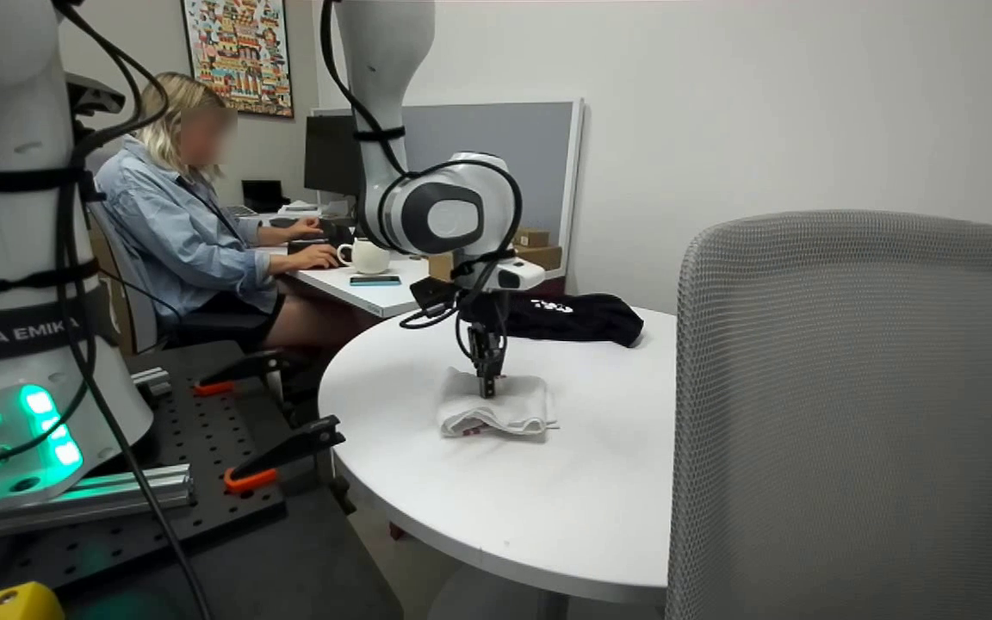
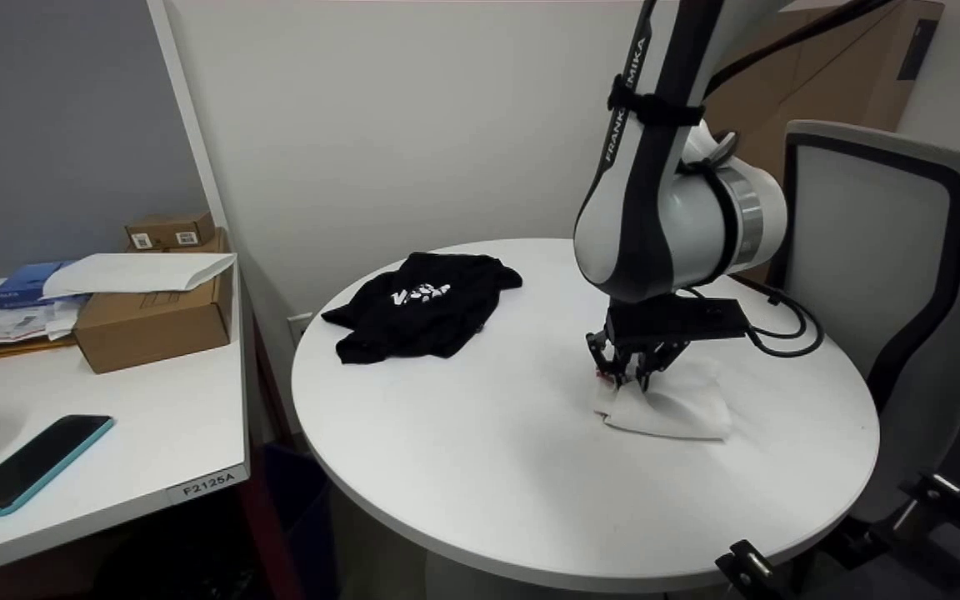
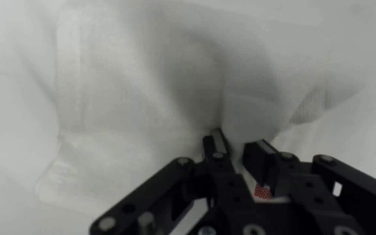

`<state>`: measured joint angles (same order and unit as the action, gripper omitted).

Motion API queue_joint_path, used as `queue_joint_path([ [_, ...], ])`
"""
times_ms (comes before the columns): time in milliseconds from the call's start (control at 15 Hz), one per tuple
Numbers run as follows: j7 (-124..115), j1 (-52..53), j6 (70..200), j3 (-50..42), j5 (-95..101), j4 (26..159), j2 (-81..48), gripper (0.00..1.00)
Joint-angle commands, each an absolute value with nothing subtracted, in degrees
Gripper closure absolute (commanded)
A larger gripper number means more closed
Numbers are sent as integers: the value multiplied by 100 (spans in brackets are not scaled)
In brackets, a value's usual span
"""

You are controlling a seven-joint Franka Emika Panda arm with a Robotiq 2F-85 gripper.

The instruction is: Use the white towel to wipe the table

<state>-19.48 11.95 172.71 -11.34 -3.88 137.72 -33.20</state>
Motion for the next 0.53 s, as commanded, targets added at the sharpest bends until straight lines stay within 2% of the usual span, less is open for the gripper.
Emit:
queue_joint_path([
  [0,-1692,372,17532,9,-977,14533,-2975,47],
  [267,-1686,-175,17821,632,-1369,15229,-2509,19],
  [467,-1893,258,17897,160,-1335,15791,-1970,0],
])
